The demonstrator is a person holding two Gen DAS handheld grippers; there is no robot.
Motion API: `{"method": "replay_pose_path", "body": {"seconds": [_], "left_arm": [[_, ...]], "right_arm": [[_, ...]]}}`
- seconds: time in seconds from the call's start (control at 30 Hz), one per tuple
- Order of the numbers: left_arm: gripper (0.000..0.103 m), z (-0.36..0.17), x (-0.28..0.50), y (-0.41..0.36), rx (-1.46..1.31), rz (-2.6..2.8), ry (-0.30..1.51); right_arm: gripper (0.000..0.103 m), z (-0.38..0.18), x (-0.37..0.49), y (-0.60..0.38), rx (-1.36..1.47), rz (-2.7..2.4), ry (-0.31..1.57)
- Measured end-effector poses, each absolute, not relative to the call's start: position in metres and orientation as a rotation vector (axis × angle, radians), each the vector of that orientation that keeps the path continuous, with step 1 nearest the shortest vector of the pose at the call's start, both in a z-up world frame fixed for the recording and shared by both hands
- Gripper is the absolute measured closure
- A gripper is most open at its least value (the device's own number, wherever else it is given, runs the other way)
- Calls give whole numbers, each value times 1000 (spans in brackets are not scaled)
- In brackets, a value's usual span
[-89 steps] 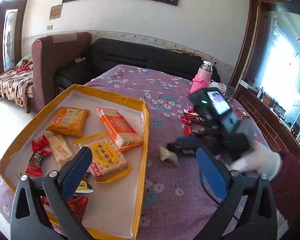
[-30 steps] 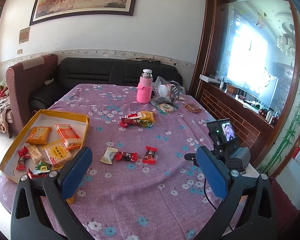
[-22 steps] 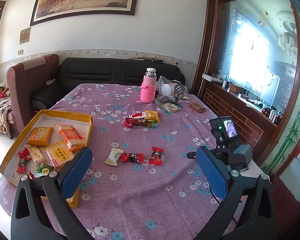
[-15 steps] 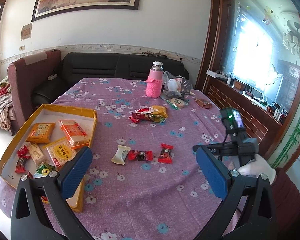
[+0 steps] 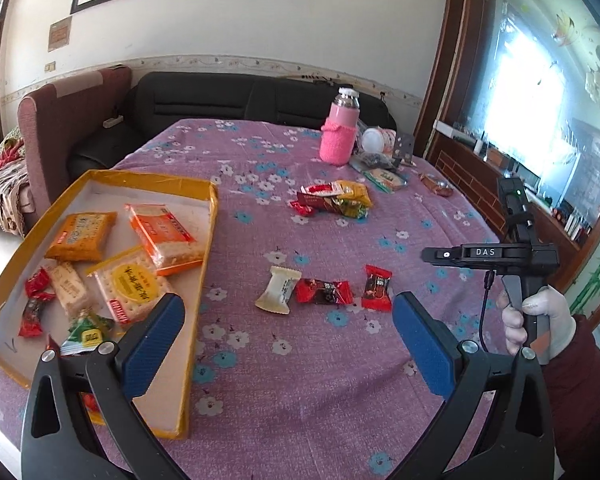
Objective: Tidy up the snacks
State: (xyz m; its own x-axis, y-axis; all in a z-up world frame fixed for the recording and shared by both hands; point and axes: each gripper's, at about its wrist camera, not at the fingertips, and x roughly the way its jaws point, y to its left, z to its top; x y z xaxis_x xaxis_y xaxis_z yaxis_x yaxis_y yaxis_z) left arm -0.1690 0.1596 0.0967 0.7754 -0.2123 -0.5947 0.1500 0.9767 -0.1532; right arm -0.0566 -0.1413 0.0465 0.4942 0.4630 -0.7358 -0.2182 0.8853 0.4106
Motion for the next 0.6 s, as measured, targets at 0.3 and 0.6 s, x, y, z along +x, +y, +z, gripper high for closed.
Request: {"method": "replay_pose_path", "body": {"seconds": [0.3, 0.6], "left_arm": [[12, 75, -153, 119, 16, -322, 724], [13, 73, -116, 77, 174, -448, 751]], "right_arm": [[65, 23, -50, -48, 134, 459, 1039], [76, 17, -54, -54, 113, 450, 976]]}}
